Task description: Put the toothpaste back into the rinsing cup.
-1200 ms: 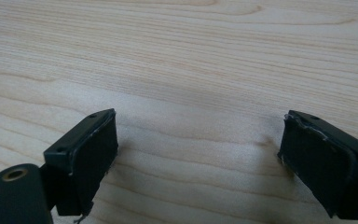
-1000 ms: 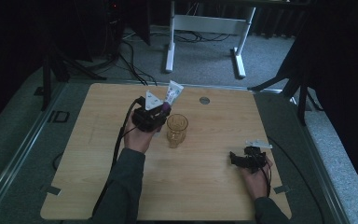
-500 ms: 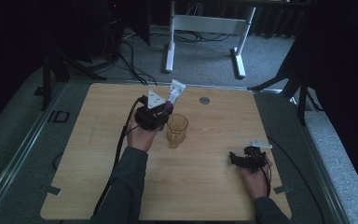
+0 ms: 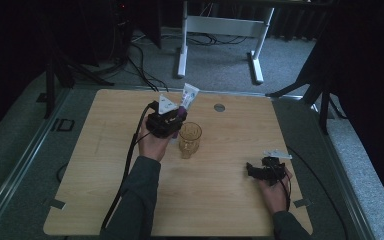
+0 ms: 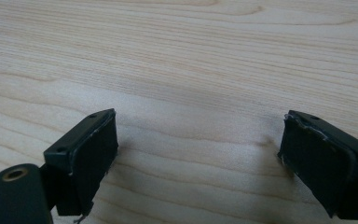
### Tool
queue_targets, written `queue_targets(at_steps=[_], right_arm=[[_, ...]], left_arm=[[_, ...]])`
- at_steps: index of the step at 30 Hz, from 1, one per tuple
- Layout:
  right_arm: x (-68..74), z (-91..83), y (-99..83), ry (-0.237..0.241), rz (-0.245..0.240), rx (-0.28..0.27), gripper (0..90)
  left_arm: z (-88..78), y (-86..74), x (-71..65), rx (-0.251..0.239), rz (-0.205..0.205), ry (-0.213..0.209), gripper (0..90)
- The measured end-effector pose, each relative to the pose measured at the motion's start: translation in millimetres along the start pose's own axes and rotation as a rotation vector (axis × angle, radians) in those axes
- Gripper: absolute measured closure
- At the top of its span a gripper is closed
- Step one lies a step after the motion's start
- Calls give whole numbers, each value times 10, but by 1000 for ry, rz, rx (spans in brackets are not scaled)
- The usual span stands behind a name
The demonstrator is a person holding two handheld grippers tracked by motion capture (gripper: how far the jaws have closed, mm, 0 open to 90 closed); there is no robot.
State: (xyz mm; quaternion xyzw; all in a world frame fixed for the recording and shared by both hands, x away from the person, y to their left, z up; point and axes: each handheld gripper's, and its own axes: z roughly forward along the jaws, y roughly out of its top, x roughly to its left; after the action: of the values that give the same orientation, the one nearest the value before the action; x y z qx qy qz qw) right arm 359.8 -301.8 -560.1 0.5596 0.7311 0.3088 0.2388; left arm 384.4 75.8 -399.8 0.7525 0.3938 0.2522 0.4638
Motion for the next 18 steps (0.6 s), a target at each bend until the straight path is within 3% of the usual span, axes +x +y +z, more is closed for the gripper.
queue_targets(at_steps=[18], right_arm=[[0,0,0,1,0,0,111]], left_arm=[[73,32,4,-6,-16,-4,719]])
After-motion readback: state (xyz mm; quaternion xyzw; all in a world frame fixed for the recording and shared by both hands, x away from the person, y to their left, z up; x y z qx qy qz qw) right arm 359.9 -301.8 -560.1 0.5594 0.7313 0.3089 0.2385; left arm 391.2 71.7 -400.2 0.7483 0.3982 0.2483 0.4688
